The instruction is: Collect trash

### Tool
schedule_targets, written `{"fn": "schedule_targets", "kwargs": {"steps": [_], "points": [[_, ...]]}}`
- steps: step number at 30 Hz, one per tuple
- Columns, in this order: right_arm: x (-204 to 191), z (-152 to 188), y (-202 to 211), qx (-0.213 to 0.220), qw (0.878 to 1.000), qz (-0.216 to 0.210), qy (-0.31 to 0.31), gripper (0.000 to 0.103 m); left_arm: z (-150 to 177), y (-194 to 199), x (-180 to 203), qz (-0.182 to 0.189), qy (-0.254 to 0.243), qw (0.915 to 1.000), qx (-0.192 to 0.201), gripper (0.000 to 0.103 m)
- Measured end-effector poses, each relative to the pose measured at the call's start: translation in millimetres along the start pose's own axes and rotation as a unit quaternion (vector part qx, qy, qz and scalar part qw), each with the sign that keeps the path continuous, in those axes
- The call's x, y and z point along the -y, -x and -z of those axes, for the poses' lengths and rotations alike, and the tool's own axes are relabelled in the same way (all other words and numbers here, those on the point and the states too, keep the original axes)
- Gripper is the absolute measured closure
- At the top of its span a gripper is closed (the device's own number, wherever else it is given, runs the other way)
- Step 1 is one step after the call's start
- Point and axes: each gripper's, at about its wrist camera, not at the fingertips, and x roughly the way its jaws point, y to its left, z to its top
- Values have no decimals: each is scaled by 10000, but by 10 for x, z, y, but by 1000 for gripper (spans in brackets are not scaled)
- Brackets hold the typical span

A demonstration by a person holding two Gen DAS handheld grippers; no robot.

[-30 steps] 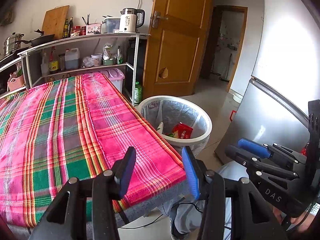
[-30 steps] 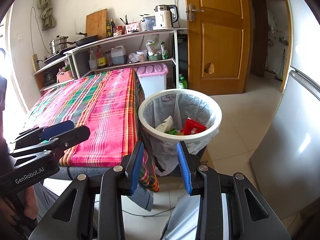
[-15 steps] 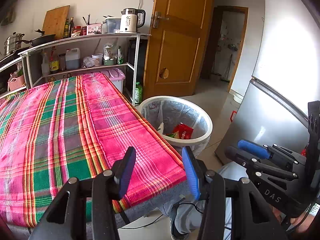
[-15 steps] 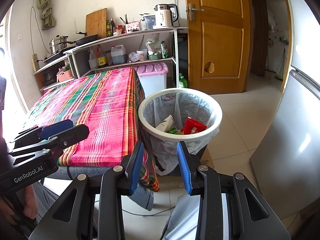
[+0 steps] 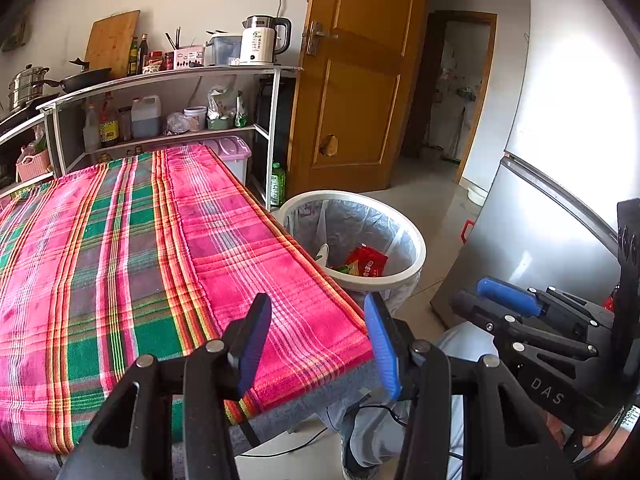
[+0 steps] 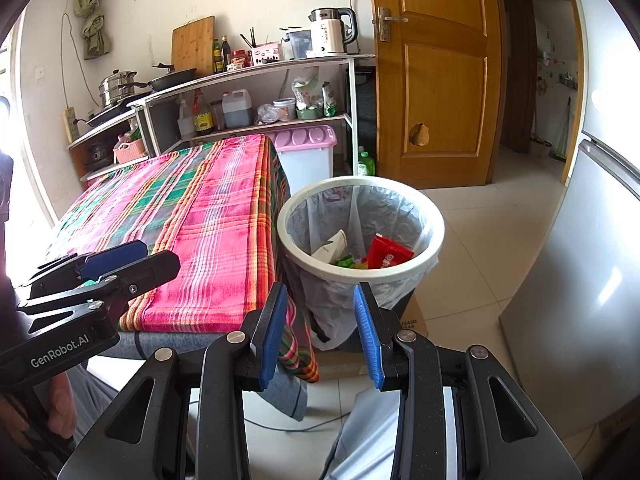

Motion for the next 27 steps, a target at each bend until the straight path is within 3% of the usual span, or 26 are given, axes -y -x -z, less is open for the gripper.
{"fn": "schedule_targets", "kwargs": {"steps": [27], "points": [[4,-3,-2,1,10000,-2,3,67,53,-35,-5,-36,14,10000,-67,52]]}}
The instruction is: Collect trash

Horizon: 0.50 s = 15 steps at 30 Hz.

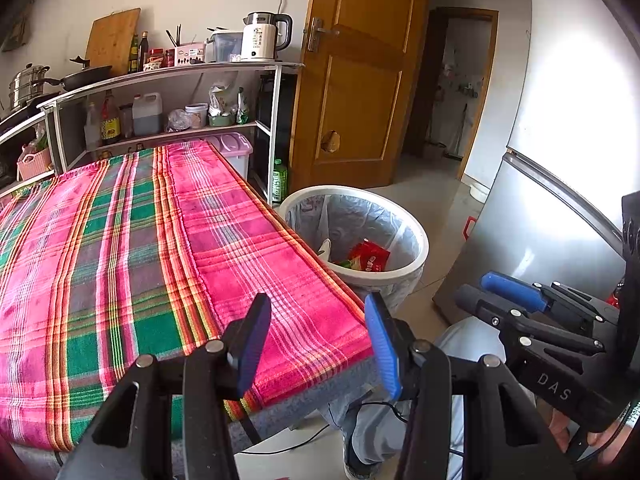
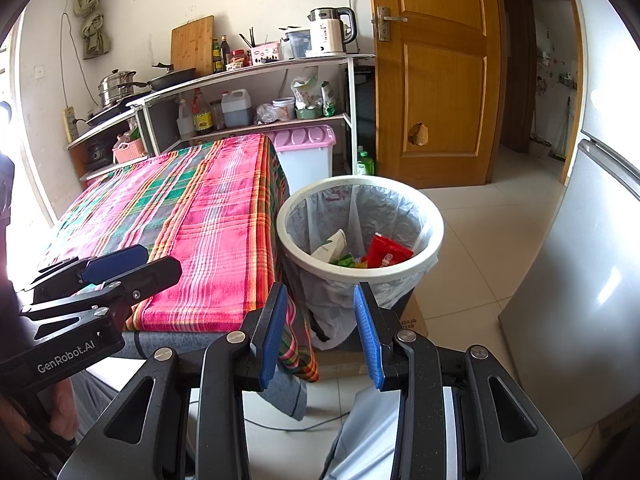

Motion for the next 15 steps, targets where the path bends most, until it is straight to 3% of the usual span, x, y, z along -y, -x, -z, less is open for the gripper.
{"fn": "schedule_targets", "kwargs": {"steps": [15], "points": [[2,-1,0,-2,10000,1,2,67,23,-36,5,-3,-1,10000,-77,52]]}}
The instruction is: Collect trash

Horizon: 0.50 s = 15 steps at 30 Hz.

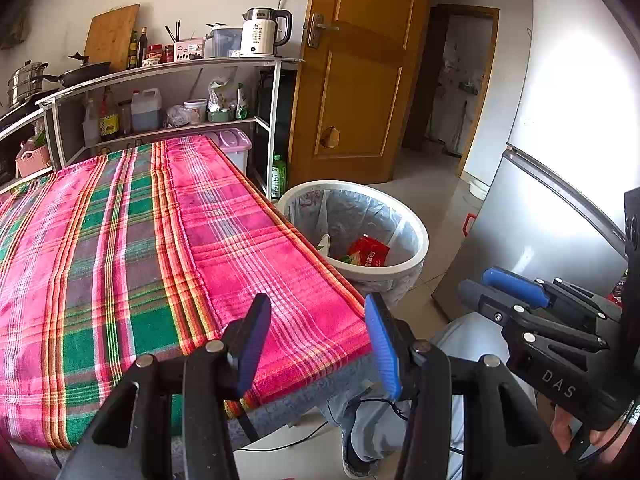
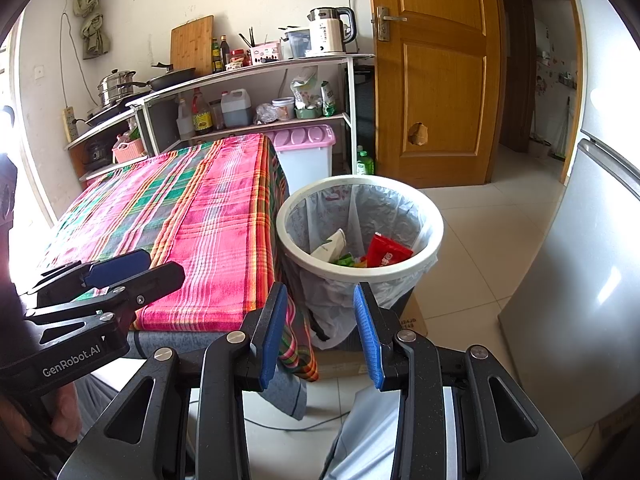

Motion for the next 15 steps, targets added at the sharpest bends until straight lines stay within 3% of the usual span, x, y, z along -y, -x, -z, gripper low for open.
{"fn": "schedule_targets", "kwargs": {"steps": [15], "points": [[1,-3,-2,1,10000,3,-3,67,11,-10,19,-109,-46,9999,7,52]]}}
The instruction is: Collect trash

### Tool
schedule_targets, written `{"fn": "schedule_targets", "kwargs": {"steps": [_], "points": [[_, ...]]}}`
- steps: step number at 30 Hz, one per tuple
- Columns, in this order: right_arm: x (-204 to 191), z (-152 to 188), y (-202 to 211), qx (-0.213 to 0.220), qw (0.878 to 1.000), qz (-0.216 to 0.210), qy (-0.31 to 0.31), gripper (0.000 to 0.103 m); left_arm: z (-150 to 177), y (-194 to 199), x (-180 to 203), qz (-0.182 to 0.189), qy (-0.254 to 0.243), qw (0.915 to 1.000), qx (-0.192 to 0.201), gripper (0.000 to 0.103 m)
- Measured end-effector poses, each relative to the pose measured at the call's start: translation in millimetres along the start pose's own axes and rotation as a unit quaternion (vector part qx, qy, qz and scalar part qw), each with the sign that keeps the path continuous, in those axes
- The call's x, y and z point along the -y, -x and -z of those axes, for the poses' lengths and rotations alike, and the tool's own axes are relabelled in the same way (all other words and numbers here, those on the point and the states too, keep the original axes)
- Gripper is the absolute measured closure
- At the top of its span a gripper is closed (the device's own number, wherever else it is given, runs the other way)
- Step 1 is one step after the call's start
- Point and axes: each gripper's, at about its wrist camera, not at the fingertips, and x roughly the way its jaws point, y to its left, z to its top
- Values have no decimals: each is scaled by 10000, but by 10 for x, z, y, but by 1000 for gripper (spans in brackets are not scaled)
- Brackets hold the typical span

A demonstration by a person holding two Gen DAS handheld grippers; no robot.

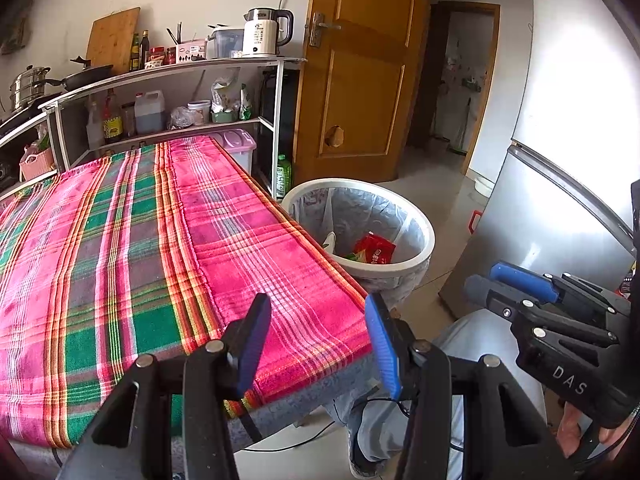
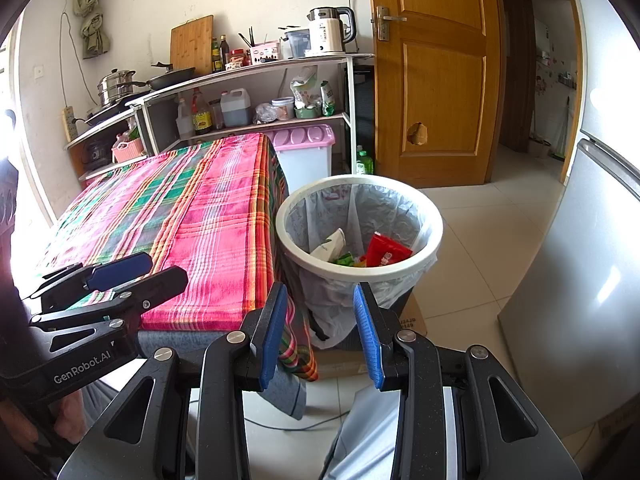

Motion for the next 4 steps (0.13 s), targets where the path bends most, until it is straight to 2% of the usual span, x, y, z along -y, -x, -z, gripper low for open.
{"fn": "schedule_targets", "kwargs": {"steps": [4], "points": [[3,0,1,5,10000,-3,8,67,-1,-6,-1,-5,29,10000,3,52]]}}
